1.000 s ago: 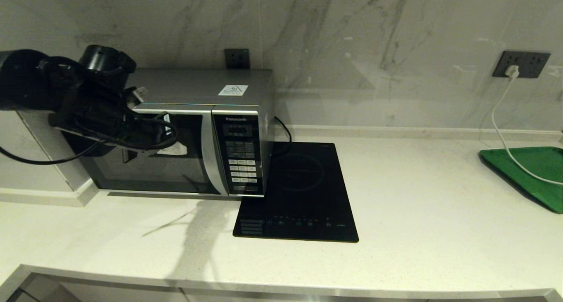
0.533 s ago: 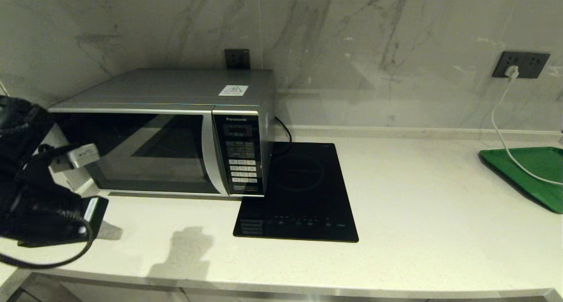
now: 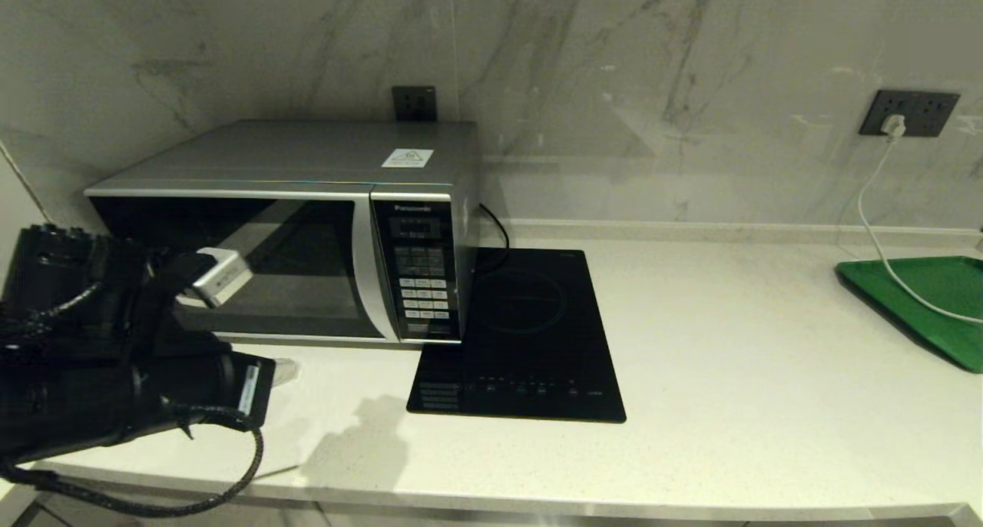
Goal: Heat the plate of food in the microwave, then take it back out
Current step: Close the microwave oven
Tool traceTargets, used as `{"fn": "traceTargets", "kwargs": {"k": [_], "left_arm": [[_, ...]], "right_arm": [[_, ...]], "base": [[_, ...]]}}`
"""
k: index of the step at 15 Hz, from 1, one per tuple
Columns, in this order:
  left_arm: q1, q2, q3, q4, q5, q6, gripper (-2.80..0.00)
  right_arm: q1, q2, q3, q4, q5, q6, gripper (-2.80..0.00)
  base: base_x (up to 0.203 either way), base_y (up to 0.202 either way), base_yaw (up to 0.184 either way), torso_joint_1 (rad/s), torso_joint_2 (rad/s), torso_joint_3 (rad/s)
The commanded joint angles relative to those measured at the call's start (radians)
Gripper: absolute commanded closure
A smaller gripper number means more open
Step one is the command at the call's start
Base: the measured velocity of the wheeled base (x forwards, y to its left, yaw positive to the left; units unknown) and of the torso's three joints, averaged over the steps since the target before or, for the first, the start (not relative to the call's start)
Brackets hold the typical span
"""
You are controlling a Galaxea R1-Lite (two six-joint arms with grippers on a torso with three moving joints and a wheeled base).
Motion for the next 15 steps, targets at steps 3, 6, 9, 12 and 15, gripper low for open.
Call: {"fn": "traceTargets", "kwargs": {"k": [3, 6, 9, 12, 15], "left_arm": [[-0.107, 0.215, 0.027, -0.143, 0.012, -0.116, 0.00], [-0.140, 0.368, -0.037, -0.217, 0.012, -0.153, 0.00], [-0.167, 0.494, -0.111, -0.265, 0.012, -0.162, 0.00], [-0.175, 0.582, -0.173, -0.326, 0.020, -0.158, 0.00], [-0.180, 0.651, -0.232, -0.357, 0.057, -0.158, 0.00]], "right_arm": [[0.000, 0.000, 0.000, 0.000, 0.000, 0.000, 0.00], [0.000, 0.000, 0.000, 0.000, 0.000, 0.000, 0.00], [0.000, 0.000, 0.000, 0.000, 0.000, 0.000, 0.00], [0.000, 0.000, 0.000, 0.000, 0.000, 0.000, 0.00], [0.000, 0.000, 0.000, 0.000, 0.000, 0.000, 0.00]], "base": [[0.000, 0.000, 0.000, 0.000, 0.00, 0.000], [0.000, 0.000, 0.000, 0.000, 0.00, 0.000], [0.000, 0.000, 0.000, 0.000, 0.00, 0.000], [0.000, 0.000, 0.000, 0.000, 0.00, 0.000], [0.000, 0.000, 0.000, 0.000, 0.00, 0.000]]}}
